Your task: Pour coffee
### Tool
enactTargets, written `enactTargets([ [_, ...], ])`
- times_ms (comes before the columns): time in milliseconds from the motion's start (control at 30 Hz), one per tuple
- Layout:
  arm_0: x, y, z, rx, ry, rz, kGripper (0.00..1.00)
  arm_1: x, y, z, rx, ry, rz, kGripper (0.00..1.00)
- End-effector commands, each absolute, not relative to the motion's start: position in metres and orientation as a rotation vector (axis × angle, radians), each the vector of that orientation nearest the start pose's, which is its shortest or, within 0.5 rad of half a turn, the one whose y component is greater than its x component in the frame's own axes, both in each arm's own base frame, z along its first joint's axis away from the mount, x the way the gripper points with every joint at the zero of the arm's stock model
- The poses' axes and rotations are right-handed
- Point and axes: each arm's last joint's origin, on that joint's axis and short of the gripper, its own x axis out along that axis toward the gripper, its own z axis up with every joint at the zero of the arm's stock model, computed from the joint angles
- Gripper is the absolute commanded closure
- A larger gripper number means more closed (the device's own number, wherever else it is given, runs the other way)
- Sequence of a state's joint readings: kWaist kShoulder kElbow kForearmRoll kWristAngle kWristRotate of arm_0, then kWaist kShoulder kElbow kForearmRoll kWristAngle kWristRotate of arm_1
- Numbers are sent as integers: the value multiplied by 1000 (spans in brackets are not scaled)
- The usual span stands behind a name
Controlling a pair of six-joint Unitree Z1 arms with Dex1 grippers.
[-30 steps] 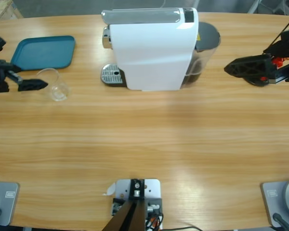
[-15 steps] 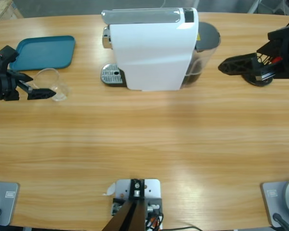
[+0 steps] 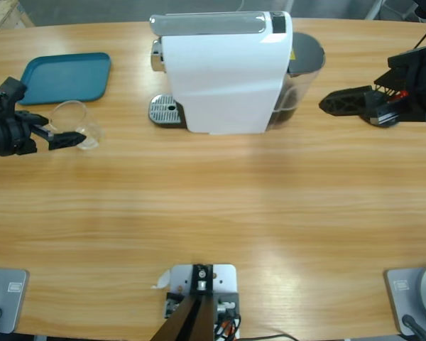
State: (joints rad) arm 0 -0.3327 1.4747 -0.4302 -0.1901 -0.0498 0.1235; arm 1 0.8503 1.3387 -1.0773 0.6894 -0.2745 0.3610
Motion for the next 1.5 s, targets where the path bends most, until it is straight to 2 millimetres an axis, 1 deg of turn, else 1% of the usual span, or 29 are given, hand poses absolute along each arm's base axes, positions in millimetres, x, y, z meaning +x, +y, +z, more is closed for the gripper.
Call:
enactTargets([
  [33, 200, -71, 181, 235, 881, -402, 13, 157, 151, 334, -199, 928, 365, 0],
  [300, 199, -71, 184, 228, 828, -408, 12, 159, 156, 333, -206, 939, 386, 0],
  [333, 199, -72, 183, 227, 829, -415, 24, 160, 156, 333, -206, 939, 386, 0],
  [367, 198, -72, 183, 227, 830, -418, 69, 160, 157, 333, -207, 941, 386, 0],
  [400, 197, -71, 182, 228, 831, -419, 175, 160, 157, 333, -206, 941, 387, 0],
  [433, 197, -71, 182, 227, 828, -421, 316, 160, 157, 333, -206, 943, 388, 0],
  [467, 196, -71, 181, 228, 829, -421, 512, 161, 157, 332, -206, 944, 389, 0],
  [500, 195, -71, 181, 227, 823, -423, 652, 160, 157, 332, -206, 946, 390, 0],
  [533, 195, -71, 181, 225, 822, -427, 699, 160, 157, 332, -206, 946, 390, 0],
  [600, 195, -71, 180, 224, 824, -427, 683, 160, 157, 332, -206, 947, 392, 0],
  [633, 195, -71, 180, 224, 824, -427, 593, 160, 158, 332, -206, 949, 393, 0],
  [667, 195, -71, 181, 223, 821, -430, 582, 161, 158, 331, -205, 951, 395, 0],
  [700, 195, -72, 181, 221, 820, -437, 641, 161, 158, 331, -205, 952, 396, 0],
  [733, 195, -72, 181, 218, 820, -444, 789, 161, 159, 331, -204, 952, 397, 0],
  [767, 194, -72, 182, 218, 816, -447, 853, 161, 159, 331, -204, 952, 397, 0],
  [833, 193, -71, 184, 220, 804, -450, 860, 161, 159, 331, -205, 953, 397, 0],
  [967, 189, -73, 188, 220, 780, -510, 865, 160, 158, 331, -204, 952, 399, 0],
  [1033, 189, -74, 193, 226, 748, -536, 865, 160, 158, 331, -206, 951, 400, 0],
  [1067, 192, -75, 198, 239, 719, -550, 891, 160, 157, 331, -207, 953, 400, 0],
  [1100, 195, -77, 203, 248, 693, -561, 989, 159, 157, 330, -208, 955, 399, 0],
  [1133, 200, -80, 209, 264, 664, -579, 1000, 159, 157, 329, -210, 959, 400, 0],
  [1267, 217, -95, 228, 335, 582, -630, 1000, 159, 157, 326, -215, 967, 397, 0],
  [1400, 232, -115, 226, 384, 584, -754, 1000, 160, 158, 324, -221, 972, 396, 0],
  [1500, 249, -130, 227, 393, 580, -839, 1000, 161, 158, 320, -228, 978, 394, 0],
])
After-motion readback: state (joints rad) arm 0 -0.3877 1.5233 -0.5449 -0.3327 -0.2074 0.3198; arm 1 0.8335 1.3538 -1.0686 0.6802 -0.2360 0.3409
